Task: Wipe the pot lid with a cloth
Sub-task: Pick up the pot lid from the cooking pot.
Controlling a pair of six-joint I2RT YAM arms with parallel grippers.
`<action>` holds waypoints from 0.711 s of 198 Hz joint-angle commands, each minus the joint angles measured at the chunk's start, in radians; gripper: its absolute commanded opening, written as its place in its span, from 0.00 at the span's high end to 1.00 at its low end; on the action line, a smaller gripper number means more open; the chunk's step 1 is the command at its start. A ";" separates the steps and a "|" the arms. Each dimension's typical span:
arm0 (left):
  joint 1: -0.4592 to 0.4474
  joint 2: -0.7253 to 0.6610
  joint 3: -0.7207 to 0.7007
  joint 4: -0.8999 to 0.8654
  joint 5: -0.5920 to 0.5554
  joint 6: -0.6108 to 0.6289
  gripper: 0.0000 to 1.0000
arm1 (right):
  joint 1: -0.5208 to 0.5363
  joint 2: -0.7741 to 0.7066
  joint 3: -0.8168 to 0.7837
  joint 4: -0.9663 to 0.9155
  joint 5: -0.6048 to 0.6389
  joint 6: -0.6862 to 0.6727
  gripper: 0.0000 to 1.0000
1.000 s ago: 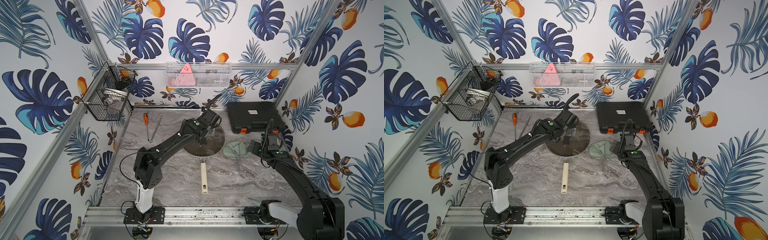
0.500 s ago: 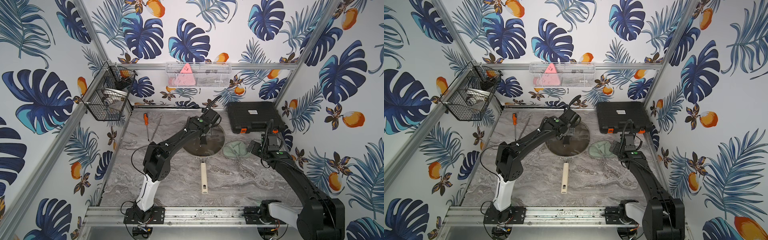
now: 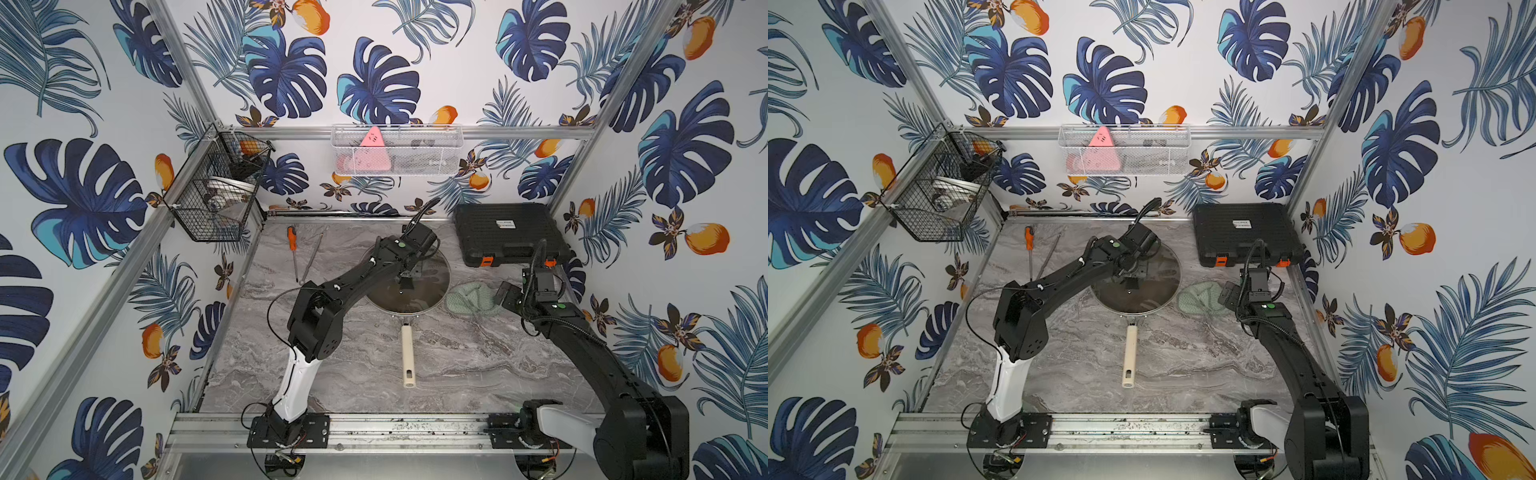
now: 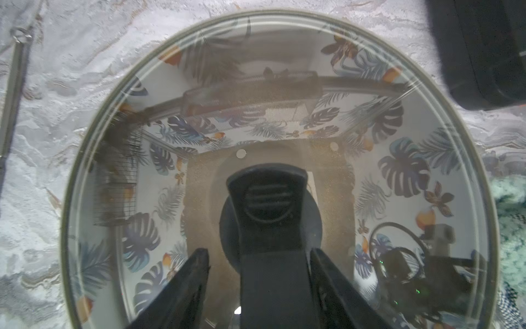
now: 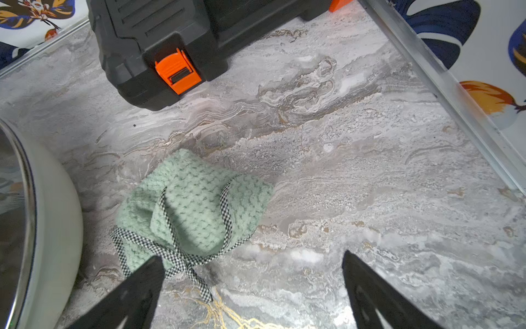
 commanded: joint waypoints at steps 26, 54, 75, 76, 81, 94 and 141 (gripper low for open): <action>0.007 0.006 -0.003 0.013 0.007 -0.016 0.46 | 0.000 0.011 -0.002 0.025 -0.001 0.011 0.00; 0.008 0.020 0.010 0.005 0.012 -0.015 0.51 | 0.000 0.014 -0.002 0.025 -0.001 0.011 0.00; 0.009 0.028 0.020 -0.004 0.013 -0.012 0.64 | 0.000 0.016 0.000 0.025 -0.001 0.011 0.00; 0.009 0.028 0.020 -0.004 0.013 -0.012 0.64 | 0.000 0.016 0.000 0.024 -0.001 0.011 0.00; 0.009 0.030 0.020 -0.006 0.013 -0.012 0.68 | 0.000 0.017 0.000 0.026 -0.001 0.011 0.00; 0.010 0.030 0.019 -0.007 0.014 -0.009 0.78 | 0.000 0.021 0.001 0.026 -0.003 0.011 0.00; 0.018 0.009 0.003 0.000 0.019 0.022 1.00 | 0.000 0.053 0.019 0.011 -0.023 -0.004 0.00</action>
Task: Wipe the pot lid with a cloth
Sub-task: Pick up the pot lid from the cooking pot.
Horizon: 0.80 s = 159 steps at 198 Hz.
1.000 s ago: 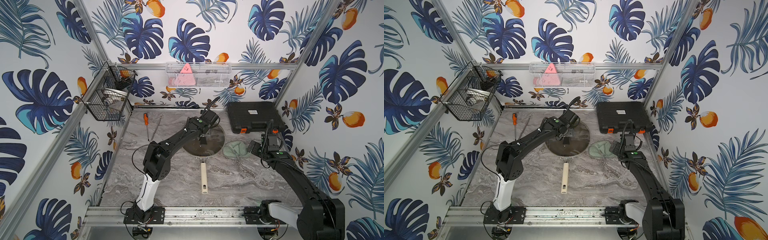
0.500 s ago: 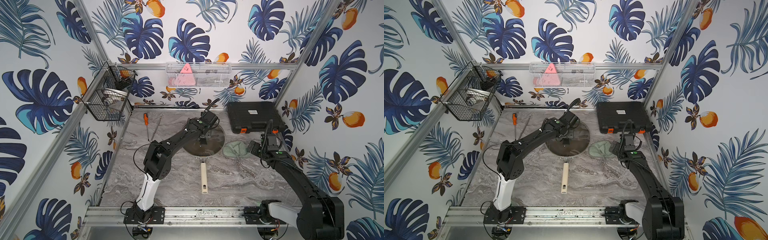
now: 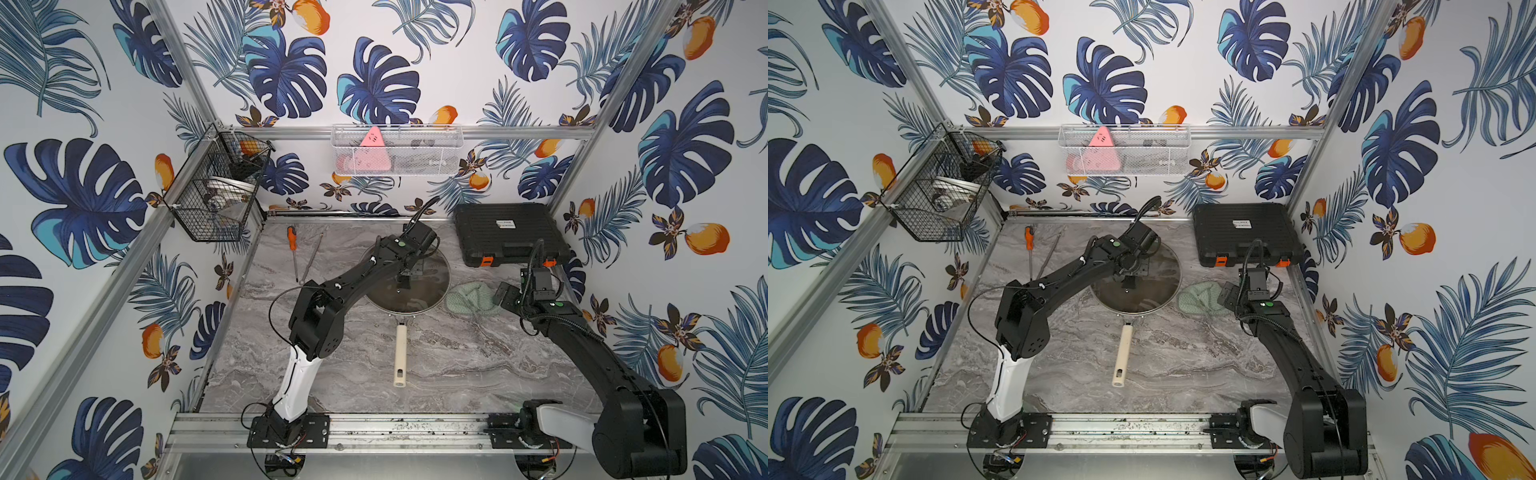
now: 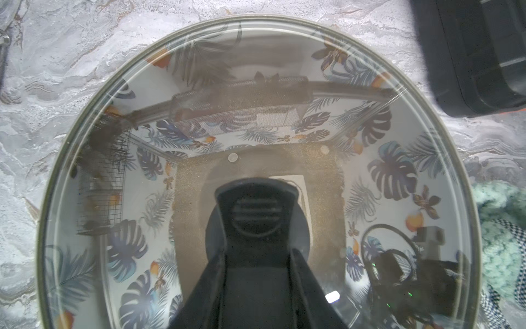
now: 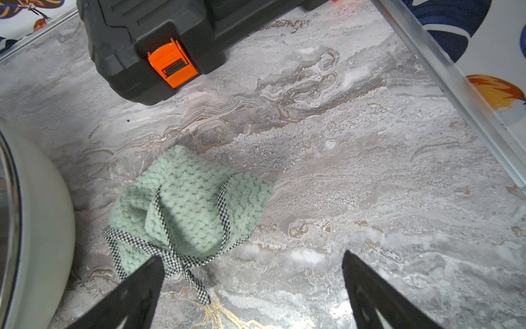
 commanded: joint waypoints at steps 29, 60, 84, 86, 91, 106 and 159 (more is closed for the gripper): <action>0.011 -0.046 -0.027 0.012 -0.010 0.063 1.00 | 0.000 0.073 0.040 -0.015 -0.048 -0.014 0.00; 0.011 -0.089 -0.029 0.047 0.003 0.153 1.00 | 0.000 0.117 0.052 -0.009 -0.081 -0.022 0.00; 0.011 -0.150 -0.069 0.089 0.019 0.202 1.00 | 0.007 0.163 0.074 -0.017 -0.099 -0.030 0.01; 0.010 -0.156 -0.074 0.098 0.024 0.207 1.00 | 0.008 0.169 0.078 -0.018 -0.100 -0.032 0.01; 0.011 -0.171 -0.086 0.112 0.038 0.221 1.00 | 0.011 0.180 0.083 -0.024 -0.103 -0.035 0.02; 0.010 -0.208 -0.113 0.142 0.075 0.252 1.00 | 0.026 0.215 0.102 -0.040 -0.104 -0.048 0.03; 0.013 -0.355 -0.215 0.167 0.084 0.389 1.00 | 0.091 0.323 0.183 -0.101 -0.108 -0.084 0.05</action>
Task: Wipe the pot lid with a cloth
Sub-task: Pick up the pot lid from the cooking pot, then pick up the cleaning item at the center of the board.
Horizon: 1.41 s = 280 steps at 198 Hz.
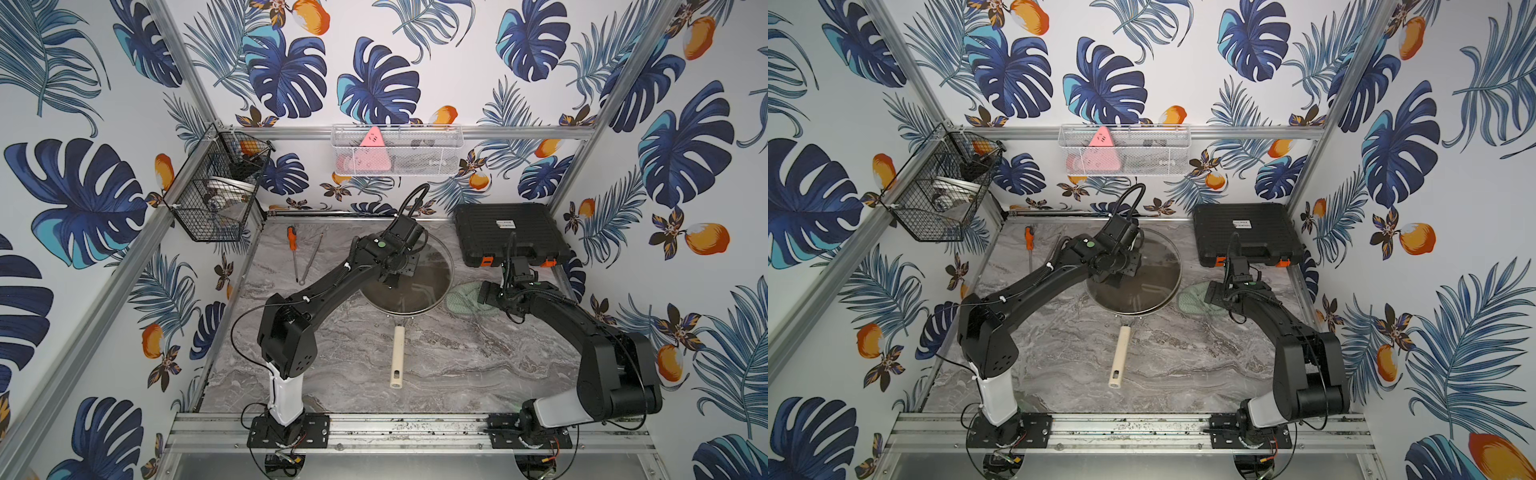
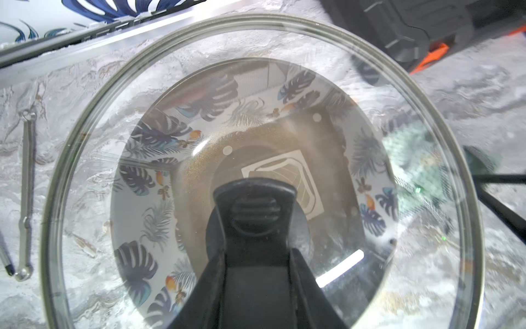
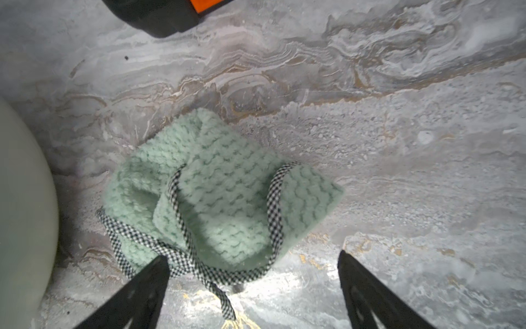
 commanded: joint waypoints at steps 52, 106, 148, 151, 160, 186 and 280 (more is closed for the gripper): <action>0.035 -0.292 -0.199 0.115 -0.093 0.196 1.00 | 0.093 0.144 0.125 -0.097 0.046 -0.018 0.06; 0.070 -0.405 -0.300 0.101 -0.109 0.262 1.00 | 0.135 0.239 0.191 -0.147 0.108 -0.007 0.28; 0.089 -0.429 -0.354 0.120 -0.098 0.284 1.00 | 0.156 0.281 0.201 -0.169 0.135 0.001 0.38; 0.089 -0.430 -0.356 0.120 -0.096 0.285 1.00 | 0.158 0.284 0.202 -0.169 0.138 0.001 0.38; 0.093 -0.430 -0.359 0.117 -0.095 0.285 1.00 | 0.162 0.297 0.231 -0.173 0.144 0.003 0.38; 0.096 -0.439 -0.375 0.127 -0.078 0.282 1.00 | 0.172 0.331 0.241 -0.177 0.167 -0.001 0.38; 0.104 -0.473 -0.431 0.164 -0.022 0.308 1.00 | 0.171 0.323 0.239 -0.179 0.179 0.004 1.00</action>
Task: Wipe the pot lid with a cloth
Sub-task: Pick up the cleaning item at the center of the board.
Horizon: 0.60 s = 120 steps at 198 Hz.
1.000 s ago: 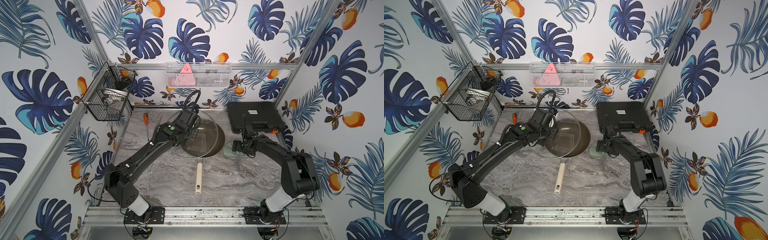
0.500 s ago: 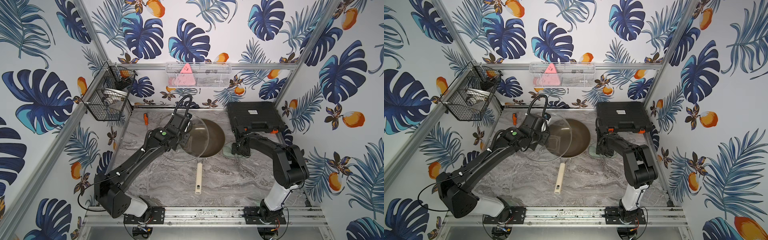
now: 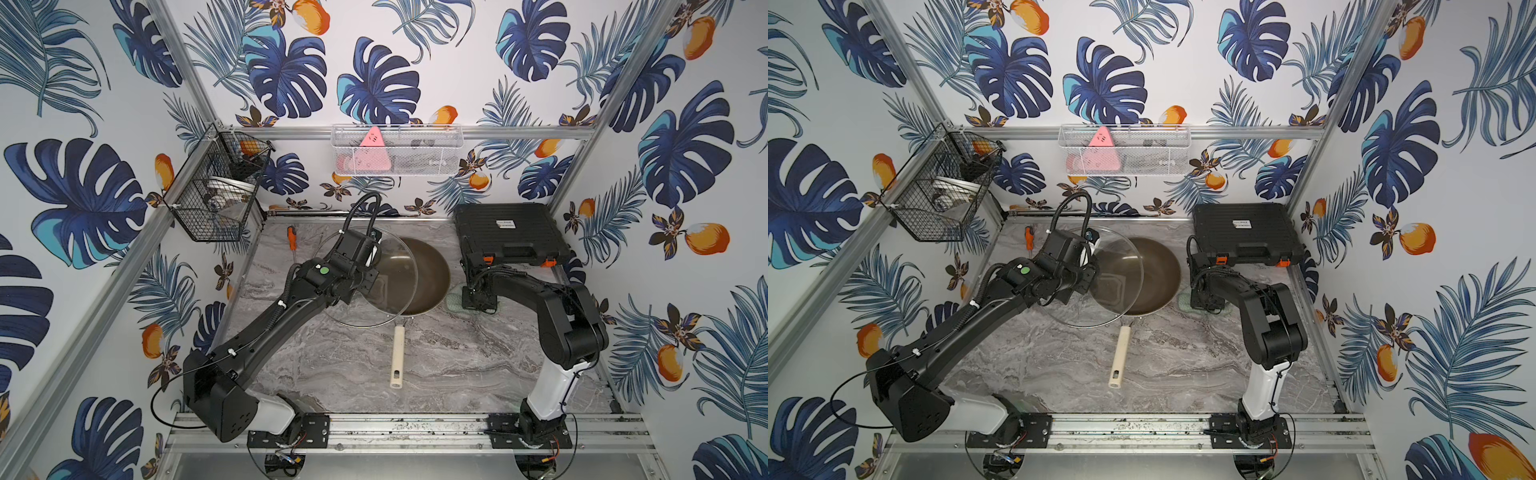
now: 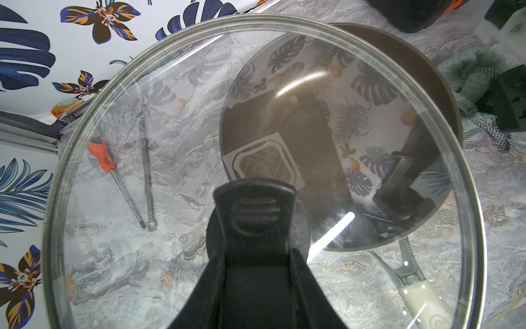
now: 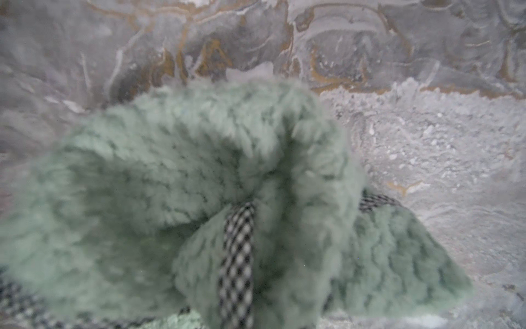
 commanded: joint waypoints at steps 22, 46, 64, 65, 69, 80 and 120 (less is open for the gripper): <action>0.009 -0.036 -0.053 0.173 0.071 0.053 1.00 | 0.000 -0.103 0.032 -0.075 0.014 -0.034 1.00; 0.022 -0.075 -0.107 0.261 0.147 0.062 1.00 | -0.003 -0.197 0.085 -0.152 0.021 -0.063 1.00; 0.041 -0.102 -0.133 0.316 0.220 0.063 1.00 | -0.002 -0.278 0.119 -0.189 0.035 -0.083 1.00; 0.043 -0.103 -0.134 0.318 0.223 0.062 1.00 | -0.002 -0.282 0.122 -0.190 0.035 -0.084 1.00; 0.047 -0.106 -0.137 0.328 0.237 0.057 1.00 | -0.003 -0.300 0.130 -0.197 0.033 -0.090 1.00; 0.073 -0.108 -0.139 0.349 0.281 0.037 1.00 | -0.003 -0.352 0.154 -0.210 0.021 -0.103 1.00; 0.149 -0.117 -0.159 0.478 0.457 -0.060 1.00 | -0.005 -0.487 0.270 -0.231 -0.115 -0.155 1.00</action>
